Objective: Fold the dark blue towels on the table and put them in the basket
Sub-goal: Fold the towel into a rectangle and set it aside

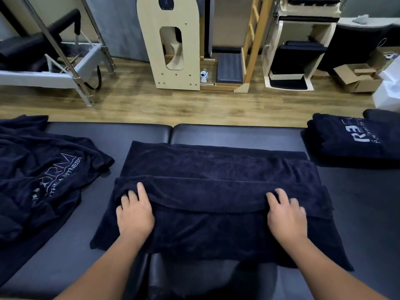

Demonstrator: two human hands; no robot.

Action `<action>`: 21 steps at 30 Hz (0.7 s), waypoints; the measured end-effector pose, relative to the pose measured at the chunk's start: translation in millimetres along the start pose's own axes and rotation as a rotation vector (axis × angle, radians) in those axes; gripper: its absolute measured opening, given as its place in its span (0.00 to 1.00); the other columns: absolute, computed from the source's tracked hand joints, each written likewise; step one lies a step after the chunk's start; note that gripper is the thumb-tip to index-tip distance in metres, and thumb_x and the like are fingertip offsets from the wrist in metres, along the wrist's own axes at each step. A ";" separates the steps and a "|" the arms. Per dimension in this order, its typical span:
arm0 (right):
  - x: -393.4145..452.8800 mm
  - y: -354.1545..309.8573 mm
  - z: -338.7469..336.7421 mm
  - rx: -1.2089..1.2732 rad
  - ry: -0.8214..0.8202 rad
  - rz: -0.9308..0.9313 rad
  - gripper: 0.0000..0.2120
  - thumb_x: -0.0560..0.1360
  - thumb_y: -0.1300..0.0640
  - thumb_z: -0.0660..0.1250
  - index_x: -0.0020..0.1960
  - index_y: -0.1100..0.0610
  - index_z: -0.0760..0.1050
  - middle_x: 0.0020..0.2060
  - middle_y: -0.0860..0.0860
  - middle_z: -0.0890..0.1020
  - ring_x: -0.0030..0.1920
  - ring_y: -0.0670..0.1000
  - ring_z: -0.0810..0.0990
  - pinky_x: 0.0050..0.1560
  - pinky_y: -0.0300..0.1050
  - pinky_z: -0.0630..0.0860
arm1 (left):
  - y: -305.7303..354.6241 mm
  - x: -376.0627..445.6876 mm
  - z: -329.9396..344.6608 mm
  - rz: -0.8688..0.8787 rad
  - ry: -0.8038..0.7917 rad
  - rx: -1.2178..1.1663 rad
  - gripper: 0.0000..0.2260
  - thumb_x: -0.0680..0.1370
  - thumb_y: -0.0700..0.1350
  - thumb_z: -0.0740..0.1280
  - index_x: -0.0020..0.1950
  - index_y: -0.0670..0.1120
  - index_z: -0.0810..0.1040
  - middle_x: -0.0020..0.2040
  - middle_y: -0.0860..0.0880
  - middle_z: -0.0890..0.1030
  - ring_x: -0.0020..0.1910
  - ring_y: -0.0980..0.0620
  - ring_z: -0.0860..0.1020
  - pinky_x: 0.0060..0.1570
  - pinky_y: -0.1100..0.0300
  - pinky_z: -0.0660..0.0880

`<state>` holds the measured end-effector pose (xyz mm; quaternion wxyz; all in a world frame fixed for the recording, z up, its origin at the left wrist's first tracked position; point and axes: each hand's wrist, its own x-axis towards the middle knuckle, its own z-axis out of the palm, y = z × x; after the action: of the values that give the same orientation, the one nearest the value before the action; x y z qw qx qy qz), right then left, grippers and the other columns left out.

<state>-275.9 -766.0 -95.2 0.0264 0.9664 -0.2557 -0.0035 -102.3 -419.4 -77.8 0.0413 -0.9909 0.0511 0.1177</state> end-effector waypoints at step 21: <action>177.1 33.4 -6.3 -0.035 -0.162 -0.014 0.23 0.72 0.58 0.64 0.67 0.51 0.74 0.57 0.51 0.79 0.57 0.58 0.76 0.54 0.54 0.72 | 73.0 139.8 -48.4 0.278 -0.036 -0.038 0.28 0.81 0.51 0.60 0.80 0.54 0.55 0.82 0.54 0.49 0.79 0.43 0.49 0.73 0.32 0.52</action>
<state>-138.4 -882.2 -86.0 0.0224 0.9641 -0.2501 -0.0864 35.8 -509.1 -69.1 0.0067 -0.9726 0.1850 0.1409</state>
